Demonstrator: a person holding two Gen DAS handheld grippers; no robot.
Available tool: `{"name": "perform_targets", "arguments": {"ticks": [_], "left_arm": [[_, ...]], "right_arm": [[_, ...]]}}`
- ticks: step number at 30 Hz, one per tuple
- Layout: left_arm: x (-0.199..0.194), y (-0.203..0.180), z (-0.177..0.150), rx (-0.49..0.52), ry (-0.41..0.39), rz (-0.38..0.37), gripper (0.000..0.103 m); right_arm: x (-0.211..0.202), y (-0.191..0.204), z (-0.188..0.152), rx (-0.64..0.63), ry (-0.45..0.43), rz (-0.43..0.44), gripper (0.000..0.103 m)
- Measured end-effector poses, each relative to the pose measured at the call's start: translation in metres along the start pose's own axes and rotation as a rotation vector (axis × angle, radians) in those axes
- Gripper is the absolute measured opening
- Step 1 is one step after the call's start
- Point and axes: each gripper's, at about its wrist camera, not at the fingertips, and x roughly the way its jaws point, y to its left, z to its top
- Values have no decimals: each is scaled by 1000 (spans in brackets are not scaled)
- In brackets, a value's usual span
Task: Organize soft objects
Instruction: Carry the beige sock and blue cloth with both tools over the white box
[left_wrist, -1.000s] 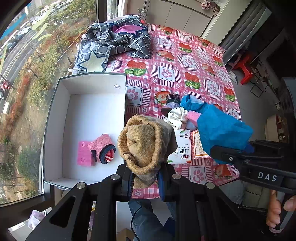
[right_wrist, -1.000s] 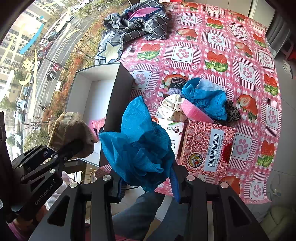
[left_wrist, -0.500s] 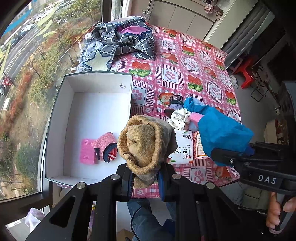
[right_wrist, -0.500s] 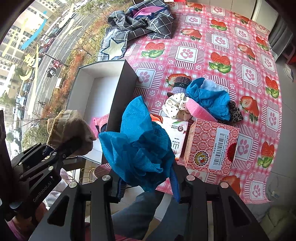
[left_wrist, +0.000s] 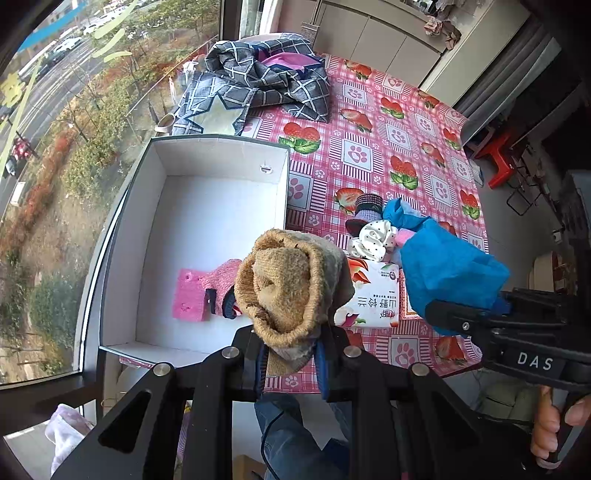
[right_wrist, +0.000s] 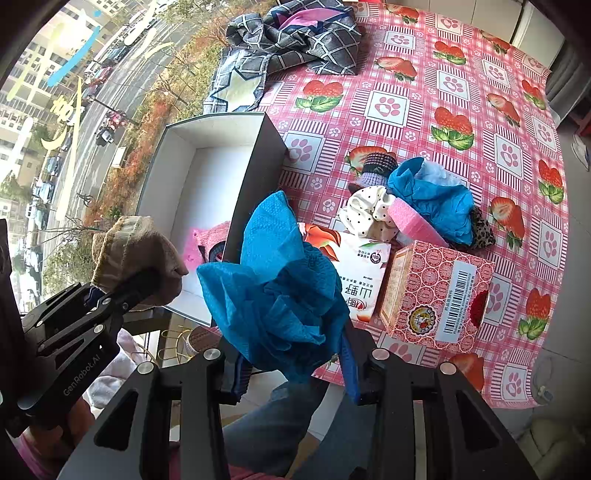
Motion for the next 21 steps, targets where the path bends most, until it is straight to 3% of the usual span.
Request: {"name": "perform_targets", "arguments": {"ticks": [21], "left_arm": [[-2,64,0,-184,-32,47,23]], "right_arm": [[18,35,16,-80,41,-15,40]]}}
